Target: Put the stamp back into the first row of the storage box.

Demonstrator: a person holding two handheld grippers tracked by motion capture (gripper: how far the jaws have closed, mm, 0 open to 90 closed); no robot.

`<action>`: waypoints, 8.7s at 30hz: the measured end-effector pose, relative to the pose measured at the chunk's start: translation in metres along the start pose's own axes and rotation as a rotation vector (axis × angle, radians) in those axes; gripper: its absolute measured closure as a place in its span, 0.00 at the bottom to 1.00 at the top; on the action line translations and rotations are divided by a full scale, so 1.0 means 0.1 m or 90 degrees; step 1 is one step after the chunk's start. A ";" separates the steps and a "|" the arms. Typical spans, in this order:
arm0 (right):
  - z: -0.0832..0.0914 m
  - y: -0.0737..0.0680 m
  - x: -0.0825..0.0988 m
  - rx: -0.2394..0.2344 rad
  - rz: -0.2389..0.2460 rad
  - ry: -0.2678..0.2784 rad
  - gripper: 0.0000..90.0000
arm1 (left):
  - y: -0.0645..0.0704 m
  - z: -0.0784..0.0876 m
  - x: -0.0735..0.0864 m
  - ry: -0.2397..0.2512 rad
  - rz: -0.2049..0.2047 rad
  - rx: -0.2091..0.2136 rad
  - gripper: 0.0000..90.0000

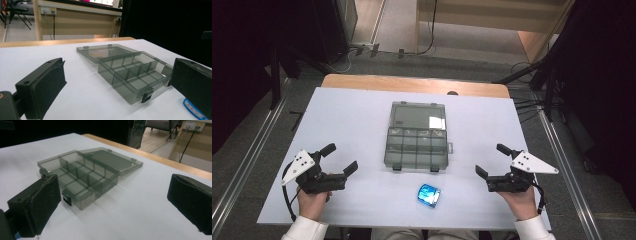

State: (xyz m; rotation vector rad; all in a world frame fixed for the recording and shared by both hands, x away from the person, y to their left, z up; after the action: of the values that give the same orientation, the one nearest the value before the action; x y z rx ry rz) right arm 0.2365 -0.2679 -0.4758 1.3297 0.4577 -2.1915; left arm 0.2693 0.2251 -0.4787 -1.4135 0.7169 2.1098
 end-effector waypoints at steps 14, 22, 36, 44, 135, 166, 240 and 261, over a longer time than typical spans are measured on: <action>-0.24 -0.31 0.03 -0.044 0.088 -0.116 0.00 | 0.00 0.00 0.00 0.000 0.002 0.004 0.00; -0.43 -0.52 0.04 -0.087 0.118 -0.203 0.00 | 0.00 -0.01 0.00 -0.001 0.003 0.004 0.00; -0.60 -0.83 -0.19 -0.138 0.173 -0.289 0.00 | 0.01 -0.01 0.02 -0.005 0.001 0.002 0.00; -0.70 -0.89 -0.26 -0.154 0.195 -0.330 0.00 | 0.01 -0.01 0.02 -0.008 0.002 0.003 0.00; -1.52 -0.80 -1.28 -0.221 0.358 -0.603 0.48 | 0.03 -0.04 0.03 -0.011 0.015 0.030 0.00; -2.23 -0.47 -1.31 -0.175 0.421 -0.619 0.48 | 0.03 -0.04 0.04 -0.014 0.014 0.037 0.00; -0.65 0.14 -0.60 0.020 0.037 -0.304 0.00 | 0.04 -0.05 0.04 -0.014 0.012 0.031 0.00; -0.41 0.14 -0.15 0.037 -0.048 -0.184 0.00 | 0.04 -0.05 0.05 -0.021 0.008 0.029 0.00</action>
State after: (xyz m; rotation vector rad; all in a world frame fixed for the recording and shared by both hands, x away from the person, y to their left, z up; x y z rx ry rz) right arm 0.2794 -0.2531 -0.4811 1.0147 0.3384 -2.4267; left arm 0.2688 0.2194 -0.4843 -1.3496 0.7586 2.1078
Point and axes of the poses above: each handheld gripper's, and its own axes: z roughly backward along the jaws, x roughly out of its underside, y roughly to its right, the point moved 3 cm from there along -z, roughly forward along the jaws, and after that the axes turned 9 degrees about -y, right-handed, at the moved point
